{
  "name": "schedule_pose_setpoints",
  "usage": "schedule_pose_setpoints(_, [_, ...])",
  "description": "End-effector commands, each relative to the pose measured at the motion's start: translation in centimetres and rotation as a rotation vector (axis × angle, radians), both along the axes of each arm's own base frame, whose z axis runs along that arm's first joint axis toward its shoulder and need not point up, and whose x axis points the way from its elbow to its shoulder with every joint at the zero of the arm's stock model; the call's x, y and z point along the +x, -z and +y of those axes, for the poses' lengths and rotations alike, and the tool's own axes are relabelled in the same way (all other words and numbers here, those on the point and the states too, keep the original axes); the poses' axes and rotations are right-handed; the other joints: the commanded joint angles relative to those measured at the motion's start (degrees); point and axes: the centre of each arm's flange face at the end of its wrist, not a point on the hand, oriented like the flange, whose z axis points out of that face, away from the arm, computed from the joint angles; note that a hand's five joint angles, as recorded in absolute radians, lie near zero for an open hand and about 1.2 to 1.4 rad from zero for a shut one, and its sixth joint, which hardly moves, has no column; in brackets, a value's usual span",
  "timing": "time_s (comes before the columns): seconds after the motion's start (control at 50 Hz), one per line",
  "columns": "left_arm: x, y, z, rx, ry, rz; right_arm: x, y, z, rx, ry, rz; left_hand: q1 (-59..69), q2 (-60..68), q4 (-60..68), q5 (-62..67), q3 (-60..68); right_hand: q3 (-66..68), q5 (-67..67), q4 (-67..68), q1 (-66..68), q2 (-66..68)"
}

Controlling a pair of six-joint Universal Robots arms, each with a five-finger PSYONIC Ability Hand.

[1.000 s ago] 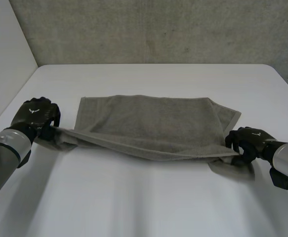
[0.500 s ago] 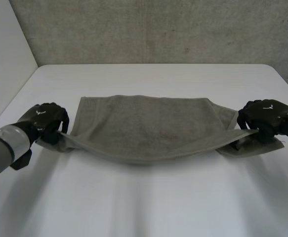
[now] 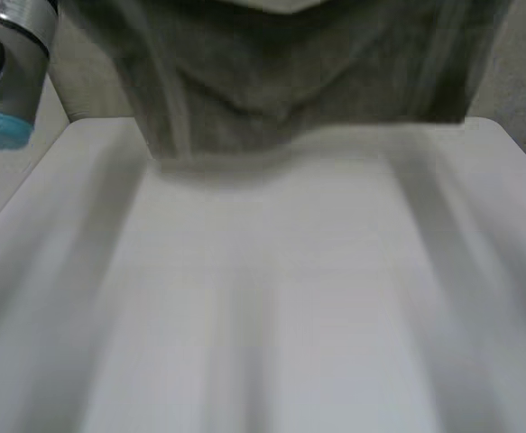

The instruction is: Fold the towel.

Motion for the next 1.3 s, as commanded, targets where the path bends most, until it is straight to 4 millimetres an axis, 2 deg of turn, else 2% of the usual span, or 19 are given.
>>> schedule_pose_setpoints(0.02, [1.1, 3.8, 0.2, 0.082, -0.002, -0.030, 0.2, 5.5, 0.2, 0.212, -0.062, 0.050, 5.53, 3.19, -3.36, 4.18, -2.98, -2.49, 2.89, -4.37, 3.70, 3.91])
schedule_pose_setpoints(0.04, [1.6, 5.7, 0.1, 0.130, -0.009, -0.049, -0.2, 6.6, 0.5, 0.253, -0.062, 0.061, 5.53, 3.19, -3.36, 4.18, -2.98, -2.49, 2.89, -4.37, 3.70, 3.91])
schedule_pose_setpoints(0.06, [1.6, 5.7, 0.1, 0.131, -0.009, -0.049, -0.2, 6.7, 0.5, 0.254, -0.062, 0.061, 5.53, 3.19, -3.36, 4.18, -2.98, -2.49, 2.89, -4.37, 3.70, 3.91])
schedule_pose_setpoints(0.1, [2.6, 9.7, 0.2, 0.230, -0.012, -0.090, -1.1, 9.2, 1.1, 0.340, -0.064, 0.084, 5.53, 3.19, -3.36, 4.18, -2.98, -2.49, 2.89, -4.37, 3.70, 3.91])
schedule_pose_setpoints(0.12, [2.6, 9.7, 0.2, 0.230, -0.012, -0.090, -1.1, 9.2, 1.1, 0.341, -0.064, 0.084, 5.53, 3.19, -3.36, 4.18, -2.98, -2.49, 2.89, -4.37, 3.70, 3.91])
schedule_pose_setpoints(0.14, [2.8, 11.7, 0.6, 0.279, -0.006, -0.110, -1.4, 10.8, 1.6, 0.391, -0.075, 0.102, 5.53, 3.19, -3.36, 4.18, -2.98, -2.49, 2.89, -4.37, 3.70, 3.91])
schedule_pose_setpoints(0.16, [2.8, 11.8, 0.6, 0.279, -0.006, -0.110, -1.5, 12.7, 2.1, 0.444, -0.095, 0.125, 5.53, 3.19, -3.36, 4.18, -2.98, -2.49, 2.89, -4.37, 3.70, 3.91])
schedule_pose_setpoints(0.2, [3.0, 15.1, 1.9, 0.365, 0.012, -0.156, -1.5, 14.5, 2.7, 0.495, -0.120, 0.148, 5.53, 3.19, -3.36, 4.18, -2.98, -2.49, 2.89, -4.37, 3.70, 3.91])
schedule_pose_setpoints(0.22, [3.0, 15.1, 1.9, 0.365, 0.012, -0.156, -1.5, 14.5, 2.7, 0.496, -0.121, 0.148, 5.53, 3.19, -3.36, 4.18, -2.98, -2.49, 2.89, -4.37, 3.70, 3.91])
schedule_pose_setpoints(0.26, [3.2, 18.2, 3.5, 0.443, 0.024, -0.209, -2.3, 18.1, 3.7, 0.603, -0.137, 0.180, 5.53, 3.19, -3.36, 4.18, -2.98, -2.49, 2.89, -4.37, 3.70, 3.91])
schedule_pose_setpoints(0.36, [4.5, 20.5, 5.1, 0.510, 0.008, -0.260, -3.9, 22.2, 5.3, 0.739, -0.137, 0.198, 5.53, 3.19, -3.36, 4.18, -2.98, -2.49, 2.89, -4.37, 3.70, 3.91])
schedule_pose_setpoints(0.42, [5.1, 19.4, 6.5, 0.504, -0.002, -0.260, -4.3, 23.6, 6.4, 0.792, -0.144, 0.207, 5.53, 3.19, -3.36, 4.18, -2.98, -2.49, 2.89, -4.37, 3.70, 3.91])
schedule_pose_setpoints(0.46, [5.3, 18.4, 7.3, 0.484, 0.000, -0.253, -4.5, 23.3, 7.0, 0.790, -0.150, 0.209, 5.53, 3.19, -3.36, 4.18, -2.98, -2.49, 2.89, -4.37, 3.70, 3.91])
schedule_pose_setpoints(0.58, [6.9, 14.5, 10.3, 0.419, 0.009, -0.242, -6.3, 18.4, 9.5, 0.702, -0.107, 0.168, 5.53, 3.19, -3.36, 4.18, -2.98, -2.49, 2.89, -4.37, 3.70, 3.91])
schedule_pose_setpoints(0.78, [8.9, 13.5, 14.5, 0.554, 0.042, -0.194, -8.6, 13.6, 13.2, 0.716, -0.096, 0.107, 5.53, 3.19, -3.36, 4.18, -2.98, -2.49, 2.89, -4.37, 3.70, 3.91])
schedule_pose_setpoints(0.92, [9.7, 14.4, 14.4, 0.611, 0.048, -0.183, -9.2, 14.1, 12.8, 0.757, -0.116, 0.119, 5.53, 3.19, -3.36, 4.18, -2.98, -2.49, 2.89, -4.37, 3.70, 3.91])
schedule_pose_setpoints(1.04, [9.2, 16.1, 12.9, 0.678, 0.071, -0.192, -9.3, 16.1, 10.7, 0.817, -0.119, 0.170, 5.53, 3.19, -3.36, 4.18, -2.98, -2.49, 2.89, -4.37, 3.70, 3.91])
schedule_pose_setpoints(1.18, [8.4, 17.3, 9.9, 0.718, 0.097, -0.201, -8.8, 18.7, 7.6, 0.875, -0.124, 0.231, 5.53, 3.19, -3.36, 4.18, -2.98, -2.49, 2.89, -4.37, 3.70, 3.91])
schedule_pose_setpoints(1.3, [6.5, 19.2, 6.3, 0.733, 0.116, -0.219, -6.5, 20.6, 5.2, 0.888, -0.132, 0.279, 5.53, 3.19, -3.36, 4.18, -2.98, -2.49, 2.89, -4.37, 3.70, 3.91])
